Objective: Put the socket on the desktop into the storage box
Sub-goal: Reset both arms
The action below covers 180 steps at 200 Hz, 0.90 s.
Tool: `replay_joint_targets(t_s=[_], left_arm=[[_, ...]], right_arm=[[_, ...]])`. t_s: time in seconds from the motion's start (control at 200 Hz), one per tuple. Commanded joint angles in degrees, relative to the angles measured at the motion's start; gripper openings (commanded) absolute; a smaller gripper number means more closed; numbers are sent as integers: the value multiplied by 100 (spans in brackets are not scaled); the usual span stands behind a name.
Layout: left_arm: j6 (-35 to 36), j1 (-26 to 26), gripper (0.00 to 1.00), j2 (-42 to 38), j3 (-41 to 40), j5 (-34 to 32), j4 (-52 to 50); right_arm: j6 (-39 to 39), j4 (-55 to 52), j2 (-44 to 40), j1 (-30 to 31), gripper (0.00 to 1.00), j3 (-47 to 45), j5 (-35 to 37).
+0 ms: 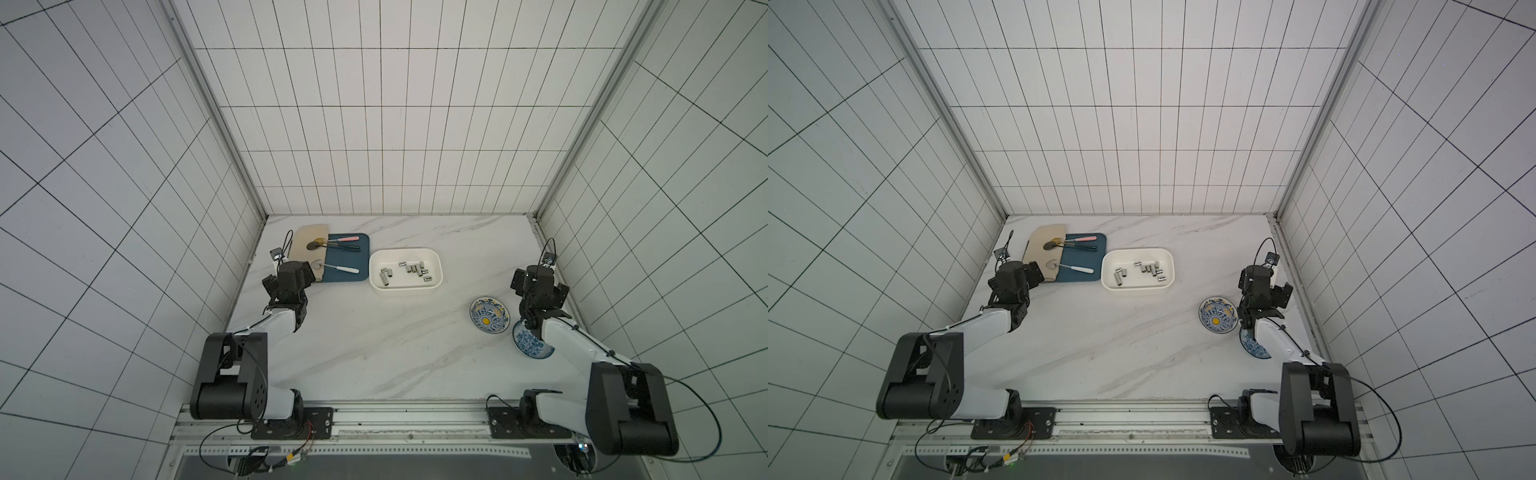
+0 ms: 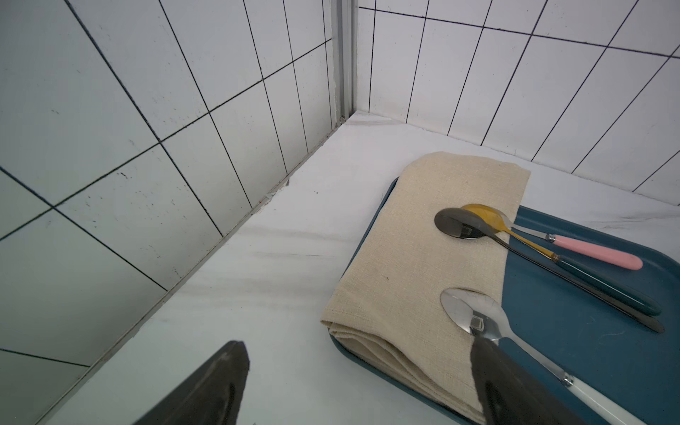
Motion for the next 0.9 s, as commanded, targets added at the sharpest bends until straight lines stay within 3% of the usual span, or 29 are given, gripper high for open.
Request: replay_joint_targets(t_s=[0.0, 0.09, 0.235, 0.335, 0.415, 0.49, 0.555, 0.615, 0.685, 0.895], left_arm=[[139, -32, 98, 303, -394, 98, 1434], [362, -73, 98, 568, -658, 338, 2237], [645, -308, 98, 897, -867, 138, 3026], [580, -303, 98, 811, -773, 142, 2706], [513, -278, 98, 717, -693, 181, 2342], [542, -289, 98, 747, -721, 158, 2477], [520, -285, 98, 706, -705, 159, 2389], [529, -285, 98, 721, -717, 154, 2428], [529, -284, 98, 721, -718, 150, 2421], [495, -284, 98, 724, -712, 104, 2410]], right_arm=[[-217, 1581, 211, -19, 99, -484, 63], [-279, 2083, 538, -17, 99, -611, -79], [-329, 2989, 1029, -14, 99, -843, -550], [-594, 3321, 1356, -45, 99, -837, -1206], [-648, 4068, 1803, -83, 99, -911, -1206], [-474, 2889, 1504, -147, 99, -601, -1414], [-465, 3304, 1717, -276, 99, -609, -1507], [-399, 2810, 1545, -278, 99, -535, -1536], [-453, 3198, 1664, -278, 99, -598, -1511], [-422, 2984, 1593, -280, 99, -565, -1529]])
